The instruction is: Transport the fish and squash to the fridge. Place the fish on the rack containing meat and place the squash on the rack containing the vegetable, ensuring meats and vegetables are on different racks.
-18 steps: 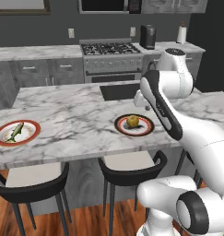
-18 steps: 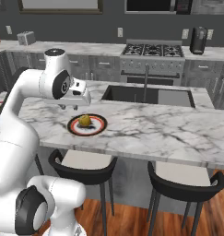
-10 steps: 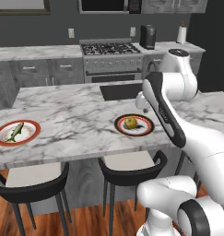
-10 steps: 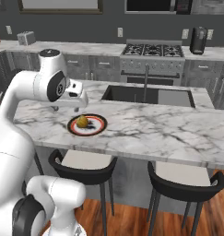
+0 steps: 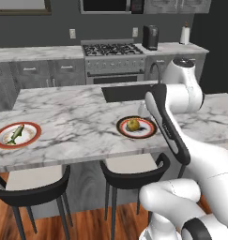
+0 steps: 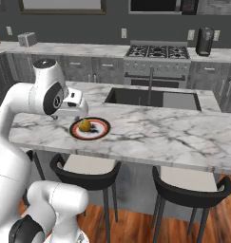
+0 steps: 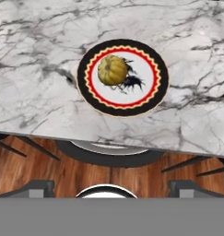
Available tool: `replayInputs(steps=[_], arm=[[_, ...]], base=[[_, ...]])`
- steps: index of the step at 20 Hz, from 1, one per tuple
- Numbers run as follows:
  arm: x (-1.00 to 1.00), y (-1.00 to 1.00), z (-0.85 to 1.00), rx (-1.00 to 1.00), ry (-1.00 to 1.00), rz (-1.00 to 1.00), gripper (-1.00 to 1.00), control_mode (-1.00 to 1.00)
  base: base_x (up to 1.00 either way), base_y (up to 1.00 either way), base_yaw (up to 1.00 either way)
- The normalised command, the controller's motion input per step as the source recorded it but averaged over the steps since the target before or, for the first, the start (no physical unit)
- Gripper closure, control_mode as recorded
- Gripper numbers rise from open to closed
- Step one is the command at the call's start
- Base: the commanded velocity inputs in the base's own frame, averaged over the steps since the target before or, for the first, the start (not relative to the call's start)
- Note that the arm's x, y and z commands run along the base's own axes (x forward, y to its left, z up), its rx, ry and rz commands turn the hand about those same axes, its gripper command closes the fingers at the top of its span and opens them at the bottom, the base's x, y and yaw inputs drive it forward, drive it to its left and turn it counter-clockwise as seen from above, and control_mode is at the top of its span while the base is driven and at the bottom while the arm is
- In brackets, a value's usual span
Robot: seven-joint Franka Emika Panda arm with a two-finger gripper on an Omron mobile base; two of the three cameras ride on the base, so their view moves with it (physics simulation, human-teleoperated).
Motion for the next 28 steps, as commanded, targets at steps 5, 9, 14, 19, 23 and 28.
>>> replayInputs(steps=[5,9,14,19,23,28], arm=[[0.18,0.0,-0.13,0.0,0.0,0.0,-1.0,-1.0],[0.35,0.1,-0.12,0.0,0.0,0.0,-1.0,-1.0],[0.44,0.06,-0.26,0.0,0.02,0.0,-1.0,-1.0],[0.35,0.0,-0.24,0.0,0.05,0.0,-1.0,-1.0],[0.3,0.01,-0.17,0.0,0.01,0.0,-1.0,-1.0],[0.28,0.06,-0.2,0.0,0.02,0.0,-1.0,-1.0]], base=[[0.0,0.0,0.0],[0.0,0.0,0.0],[0.0,0.0,0.0],[0.0,0.0,0.0],[0.0,0.0,0.0],[0.0,0.0,0.0]])
